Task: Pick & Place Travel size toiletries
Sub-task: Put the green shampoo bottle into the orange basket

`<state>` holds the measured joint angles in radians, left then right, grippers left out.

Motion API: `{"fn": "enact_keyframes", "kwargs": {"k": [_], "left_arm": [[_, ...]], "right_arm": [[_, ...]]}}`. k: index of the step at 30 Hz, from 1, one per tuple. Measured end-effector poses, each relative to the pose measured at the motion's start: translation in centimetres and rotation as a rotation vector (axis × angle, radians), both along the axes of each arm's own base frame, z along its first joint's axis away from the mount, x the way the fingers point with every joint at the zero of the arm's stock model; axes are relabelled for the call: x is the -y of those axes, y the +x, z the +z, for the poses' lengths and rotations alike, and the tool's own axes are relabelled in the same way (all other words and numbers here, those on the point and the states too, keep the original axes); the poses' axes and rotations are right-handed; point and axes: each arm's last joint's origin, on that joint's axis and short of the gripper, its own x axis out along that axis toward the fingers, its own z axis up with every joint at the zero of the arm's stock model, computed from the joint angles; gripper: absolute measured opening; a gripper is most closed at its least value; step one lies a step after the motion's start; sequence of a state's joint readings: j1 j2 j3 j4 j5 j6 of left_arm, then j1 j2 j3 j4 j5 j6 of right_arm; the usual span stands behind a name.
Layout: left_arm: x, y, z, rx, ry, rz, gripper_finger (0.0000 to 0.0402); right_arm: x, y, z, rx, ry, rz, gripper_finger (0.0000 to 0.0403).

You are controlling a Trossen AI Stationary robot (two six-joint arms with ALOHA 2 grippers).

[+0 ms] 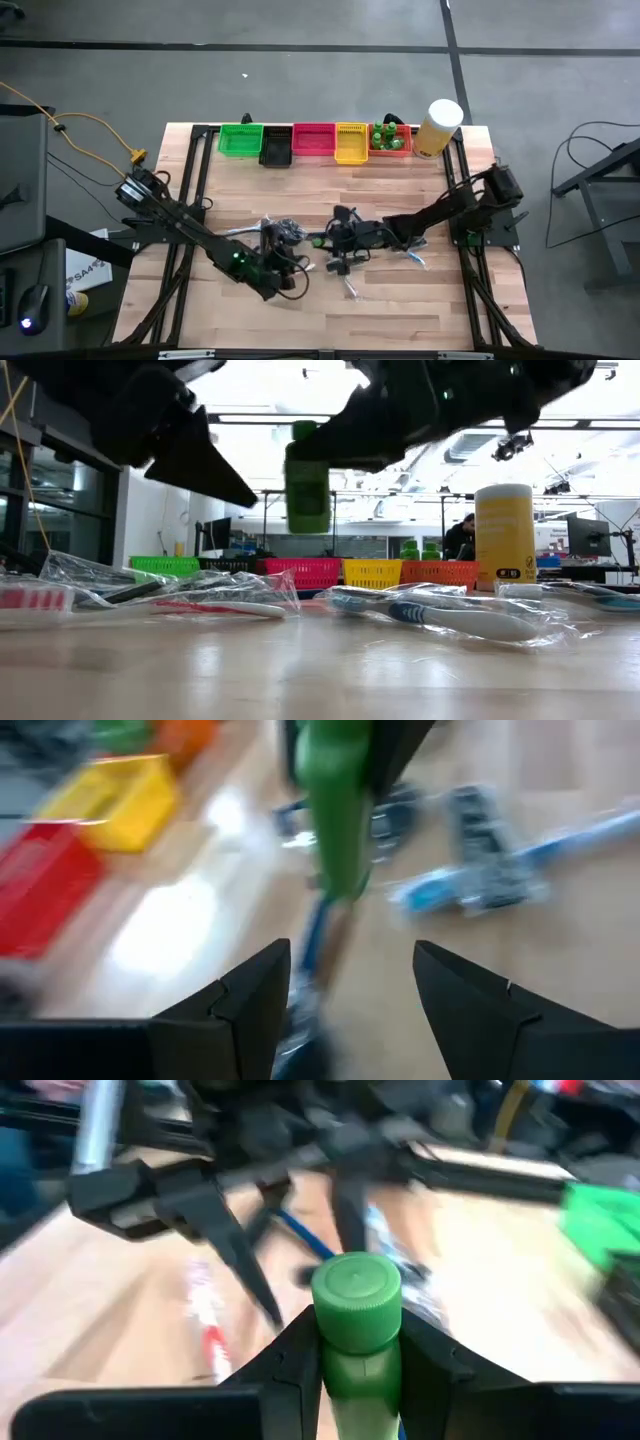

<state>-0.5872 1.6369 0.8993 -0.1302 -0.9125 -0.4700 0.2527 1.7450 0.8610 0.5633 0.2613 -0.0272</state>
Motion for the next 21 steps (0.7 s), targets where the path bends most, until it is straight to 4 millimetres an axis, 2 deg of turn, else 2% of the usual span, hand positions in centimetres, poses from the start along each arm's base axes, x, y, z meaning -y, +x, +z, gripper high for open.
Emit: {"fn": "enact_keyframes", "kwargs": {"k": [5, 8, 12, 16, 21], "left_arm": [[0.7, -3.3, 0.4, 0.046, 0.108, 0.127, 0.0211], [1.0, -5.6, -0.2, 0.101, 0.154, 0.175, 0.0211], [0.4, -8.5, -1.3, 0.158, 0.146, 0.227, 0.0212], [-1.0, -10.3, -2.1, 0.189, 0.125, 0.29, 0.0212], [-2.3, -11.4, -2.7, 0.226, 0.129, 0.331, 0.0212]], "right_arm": [[1.8, -1.2, 1.3, -0.035, 0.021, -0.182, 0.0083], [3.0, -1.6, 1.8, -0.013, 0.056, -0.25, 0.0083], [4.6, -2.3, 2.5, -0.026, 0.076, -0.316, 0.0083], [6.3, -2.7, 3.0, -0.033, 0.066, -0.385, 0.0083], [8.9, -3.0, 3.4, -0.035, 0.063, -0.482, 0.0083]]}}
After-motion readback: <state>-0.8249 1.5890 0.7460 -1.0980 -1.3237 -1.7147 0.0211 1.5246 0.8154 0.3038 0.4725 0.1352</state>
